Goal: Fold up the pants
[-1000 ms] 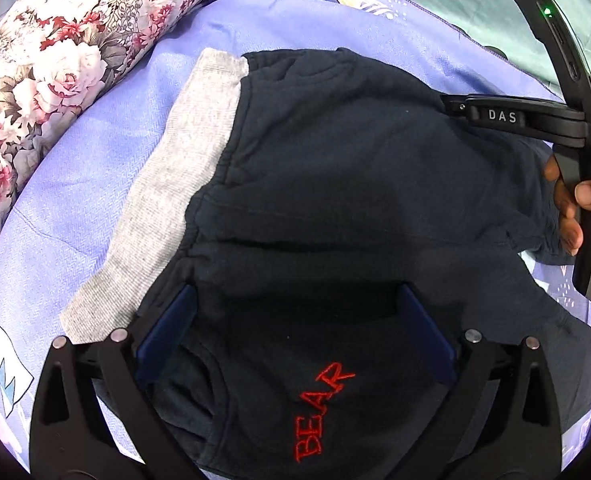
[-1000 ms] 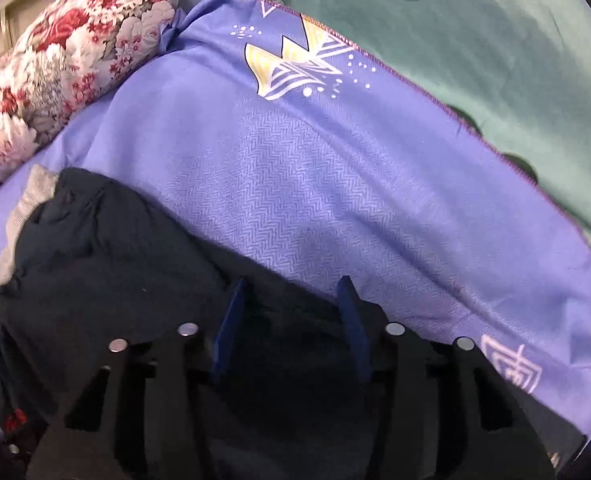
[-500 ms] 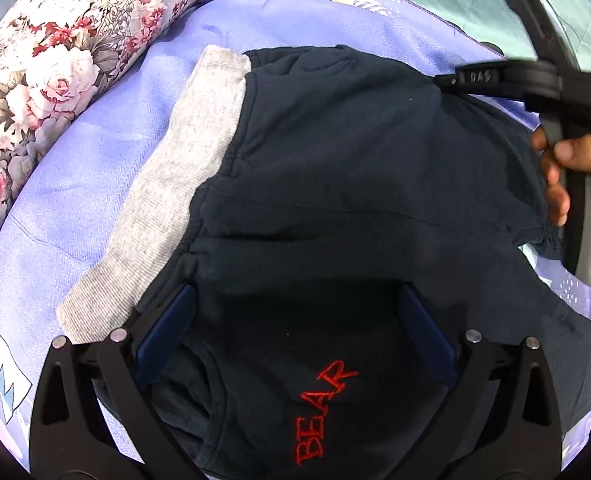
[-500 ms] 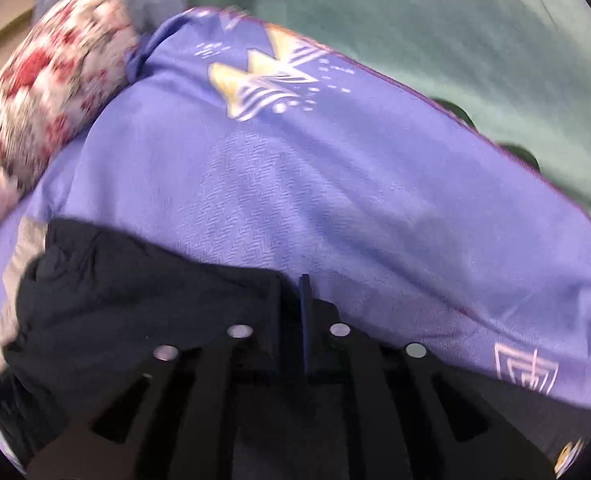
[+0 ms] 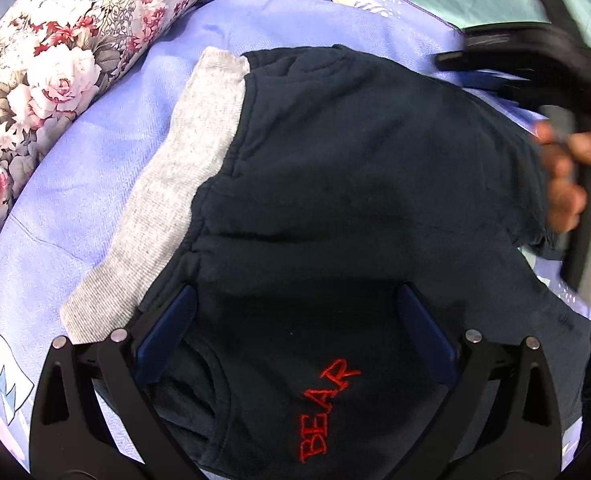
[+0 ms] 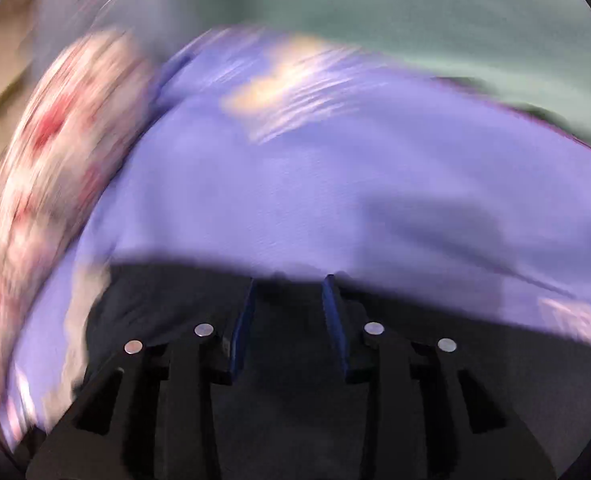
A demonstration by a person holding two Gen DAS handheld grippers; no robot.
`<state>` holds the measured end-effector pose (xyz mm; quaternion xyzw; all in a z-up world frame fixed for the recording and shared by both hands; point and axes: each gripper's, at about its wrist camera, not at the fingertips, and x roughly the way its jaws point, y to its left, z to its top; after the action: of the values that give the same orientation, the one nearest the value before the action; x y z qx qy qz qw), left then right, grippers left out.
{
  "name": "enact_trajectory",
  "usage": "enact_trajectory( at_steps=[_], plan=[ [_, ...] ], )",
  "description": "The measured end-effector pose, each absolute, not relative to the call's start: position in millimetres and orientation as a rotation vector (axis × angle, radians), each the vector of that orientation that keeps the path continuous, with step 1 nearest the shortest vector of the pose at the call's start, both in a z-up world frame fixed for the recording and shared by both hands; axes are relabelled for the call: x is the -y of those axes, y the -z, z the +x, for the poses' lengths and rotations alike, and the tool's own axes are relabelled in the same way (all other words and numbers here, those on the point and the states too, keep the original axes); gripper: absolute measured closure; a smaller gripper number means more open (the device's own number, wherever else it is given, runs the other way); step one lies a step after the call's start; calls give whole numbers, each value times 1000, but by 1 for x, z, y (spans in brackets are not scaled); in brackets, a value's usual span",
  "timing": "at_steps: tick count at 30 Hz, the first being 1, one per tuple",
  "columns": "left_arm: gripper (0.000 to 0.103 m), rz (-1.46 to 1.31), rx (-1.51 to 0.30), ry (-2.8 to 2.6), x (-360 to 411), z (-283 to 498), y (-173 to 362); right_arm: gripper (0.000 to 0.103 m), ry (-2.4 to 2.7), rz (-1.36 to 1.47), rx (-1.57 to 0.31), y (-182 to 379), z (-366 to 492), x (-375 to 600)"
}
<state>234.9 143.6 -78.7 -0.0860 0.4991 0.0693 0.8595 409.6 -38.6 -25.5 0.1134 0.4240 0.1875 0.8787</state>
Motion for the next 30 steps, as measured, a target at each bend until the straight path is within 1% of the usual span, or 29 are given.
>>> enact_trajectory(
  at_steps=[1, 2, 3, 4, 5, 9, 11, 14, 17, 18, 19, 20, 23, 25, 27, 29, 30],
  plan=[
    [2, -187, -1048, -142, -144, 234, 78, 65, -450, 273, -894, 22, 407, 58],
    [2, -191, -1048, -140, -144, 234, 77, 62, -474, 237, -908, 19, 404, 71],
    [2, -203, -1048, -136, -145, 233, 77, 60, -421, 131, -907, 17, 398, 89],
    [2, -209, -1048, -136, -143, 234, 76, 53, -364, 50, -904, 18, 394, 103],
    [2, -214, -1047, -136, -145, 234, 75, 49, -322, -6, -912, 21, 390, 119],
    [2, -215, -1047, -141, -145, 235, 76, 48, -195, -73, -1005, 43, 383, 201],
    [2, -201, -1046, -148, -144, 234, 77, 48, -154, -103, -1009, 51, 378, 224],
    [2, -171, -1043, -157, -141, 235, 79, 48, -131, -146, -993, 59, 376, 237],
    [2, -169, -1040, -157, -140, 234, 79, 49, -131, -214, -982, 67, 389, 222],
    [2, -170, -1039, -156, -140, 234, 79, 50, -125, -222, -973, 66, 392, 221],
    [2, -169, -1038, -156, -140, 233, 78, 57, -127, -220, -970, 66, 396, 220],
    [2, -167, -1038, -155, -139, 233, 79, 66, -127, -223, -966, 66, 400, 218],
    [2, -167, -1039, -152, -139, 234, 79, 89, -155, -238, -982, 68, 404, 209],
    [2, -171, -1039, -150, -140, 236, 80, 99, -170, -232, -1000, 66, 407, 208],
    [2, -176, -1039, -147, -142, 236, 80, 101, -168, -231, -988, 60, 409, 205],
    [2, -186, -1038, -146, -144, 234, 78, 101, -144, -137, -940, 50, 411, 220],
    [2, -189, -1036, -147, -144, 234, 78, 101, -141, -100, -951, 54, 415, 223]
  ],
)
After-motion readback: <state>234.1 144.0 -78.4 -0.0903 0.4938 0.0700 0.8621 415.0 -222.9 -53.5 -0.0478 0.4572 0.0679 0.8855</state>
